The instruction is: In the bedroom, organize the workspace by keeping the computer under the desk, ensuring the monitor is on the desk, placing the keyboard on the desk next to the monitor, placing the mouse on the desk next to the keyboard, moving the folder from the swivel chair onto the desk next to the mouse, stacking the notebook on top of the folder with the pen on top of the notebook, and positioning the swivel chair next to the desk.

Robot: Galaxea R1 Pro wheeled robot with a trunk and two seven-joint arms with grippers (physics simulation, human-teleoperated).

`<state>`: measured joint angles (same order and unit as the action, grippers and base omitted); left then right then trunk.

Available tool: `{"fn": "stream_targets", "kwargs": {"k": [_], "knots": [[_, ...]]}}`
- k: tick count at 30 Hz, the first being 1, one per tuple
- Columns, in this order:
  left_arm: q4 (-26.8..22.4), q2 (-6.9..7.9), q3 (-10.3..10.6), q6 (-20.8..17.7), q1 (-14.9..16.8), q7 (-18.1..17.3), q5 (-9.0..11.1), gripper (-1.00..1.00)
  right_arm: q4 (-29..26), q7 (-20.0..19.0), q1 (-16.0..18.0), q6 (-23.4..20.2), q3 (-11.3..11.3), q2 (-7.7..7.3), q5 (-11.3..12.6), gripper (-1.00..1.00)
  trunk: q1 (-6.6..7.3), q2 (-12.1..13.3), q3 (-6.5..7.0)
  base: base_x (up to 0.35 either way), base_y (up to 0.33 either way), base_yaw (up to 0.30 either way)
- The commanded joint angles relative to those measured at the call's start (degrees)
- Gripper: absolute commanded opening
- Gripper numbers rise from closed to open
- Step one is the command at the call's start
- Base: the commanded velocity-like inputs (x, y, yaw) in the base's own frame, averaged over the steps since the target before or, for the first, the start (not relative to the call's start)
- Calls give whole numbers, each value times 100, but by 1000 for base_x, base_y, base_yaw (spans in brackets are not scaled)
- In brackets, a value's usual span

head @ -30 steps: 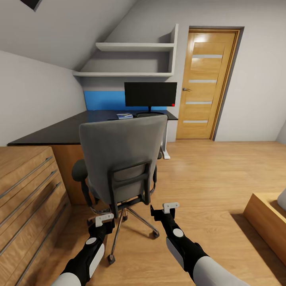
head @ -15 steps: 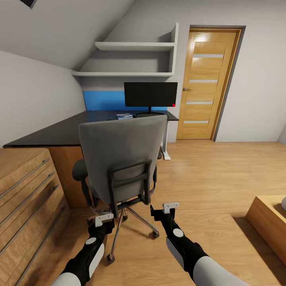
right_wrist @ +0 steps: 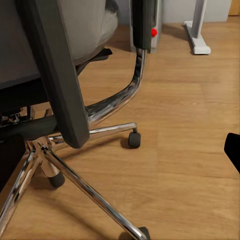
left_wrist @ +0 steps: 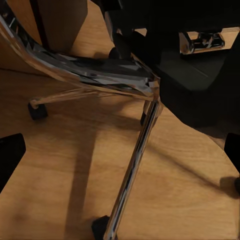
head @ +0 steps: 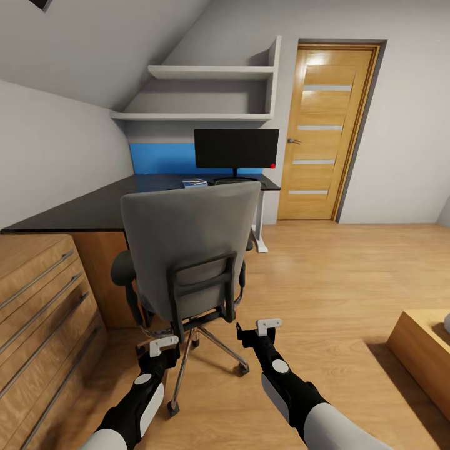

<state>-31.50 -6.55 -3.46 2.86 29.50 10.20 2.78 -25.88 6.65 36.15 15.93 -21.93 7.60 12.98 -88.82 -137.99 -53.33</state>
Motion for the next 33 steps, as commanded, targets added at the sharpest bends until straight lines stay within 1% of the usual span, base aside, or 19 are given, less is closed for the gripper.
{"fn": "stream_targets", "kwargs": {"k": [1,14,20,24,27,30,32,33], "knots": [[3,-4,-16,22,3,0,29,100,4,38,6,24,-49,-4,56,100,1,-2,-5,8,-7,0],[3,-3,-21,27,3,0,35,100,4,38,6,24,-49,-4,56,100,1,-2,-5,-17,19,0],[3,52,-28,30,5,12,47,100,4,38,6,24,-49,-10,56,100,1,-2,-5,-40,44,0],[3,162,-39,36,5,22,64,100,4,38,6,24,-49,-12,56,100,1,-2,-5,-9,10,0],[3,206,-47,38,4,25,130,100,4,38,6,24,-49,-13,56,100,1,-2,-5,-3,3,0],[8,257,-69,39,3,30,284,100,3,38,6,24,-49,-13,56,100,1,-2,-5,-1,1,0],[6,381,-121,39,6,30,551,100,-1,38,6,24,-49,-13,56,100,1,-2,-5,0,0,0],[6,416,-140,39,5,29,633,100,-2,38,6,24,-49,-13,56,100,1,-2,-5,0,0,0]]}}
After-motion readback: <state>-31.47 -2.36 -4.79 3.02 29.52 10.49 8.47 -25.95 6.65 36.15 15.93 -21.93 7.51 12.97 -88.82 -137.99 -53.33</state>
